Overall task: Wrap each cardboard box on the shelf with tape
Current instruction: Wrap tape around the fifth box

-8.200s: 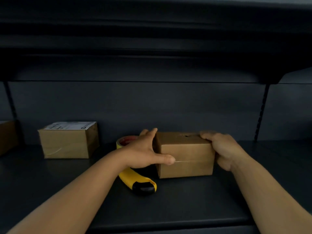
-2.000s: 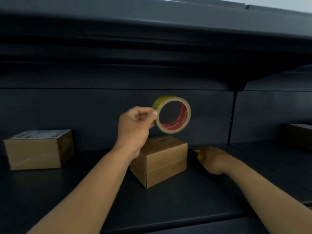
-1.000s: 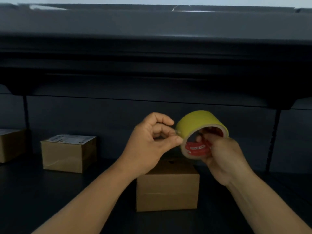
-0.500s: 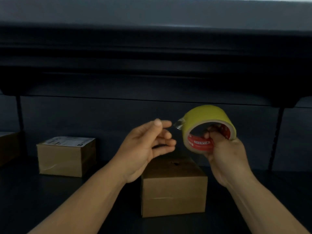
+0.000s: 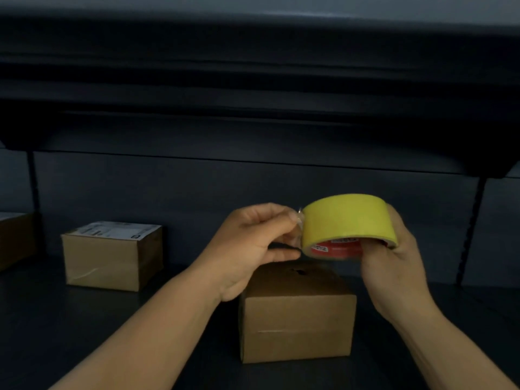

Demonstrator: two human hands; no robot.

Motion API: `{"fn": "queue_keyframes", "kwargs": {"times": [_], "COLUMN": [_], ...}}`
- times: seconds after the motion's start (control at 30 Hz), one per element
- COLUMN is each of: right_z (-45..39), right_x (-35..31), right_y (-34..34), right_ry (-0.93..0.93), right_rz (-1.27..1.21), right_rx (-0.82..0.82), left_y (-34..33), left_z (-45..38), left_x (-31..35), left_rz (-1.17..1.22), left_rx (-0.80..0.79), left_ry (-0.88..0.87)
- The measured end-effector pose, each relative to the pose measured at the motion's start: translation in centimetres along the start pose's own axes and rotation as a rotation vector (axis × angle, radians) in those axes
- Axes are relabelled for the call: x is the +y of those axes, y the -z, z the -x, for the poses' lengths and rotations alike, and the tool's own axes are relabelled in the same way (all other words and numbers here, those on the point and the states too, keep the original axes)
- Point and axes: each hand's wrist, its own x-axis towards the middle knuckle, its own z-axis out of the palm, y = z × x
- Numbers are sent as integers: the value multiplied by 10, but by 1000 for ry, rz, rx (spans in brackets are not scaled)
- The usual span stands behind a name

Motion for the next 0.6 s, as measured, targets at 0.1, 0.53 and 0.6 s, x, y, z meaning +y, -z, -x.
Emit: {"fn": "queue_keyframes", "kwargs": {"times": [0.1,0.53,0.6], "right_z": [0,-1,-2], "right_x": [1,4,4], "right_y": [-1,-6,-8], "right_ry": [97,-231,-299], "right_rz": [30,-187,-236], "right_rx": [-15,-24,9], "left_y": [1,-1,-2], "left_z": [0,-2,-1], "left_x": [-2,-4,-4], "left_rz": [-55,105,133], "left_rx": [14,59,55], "left_ry": [-34,-8,5]}}
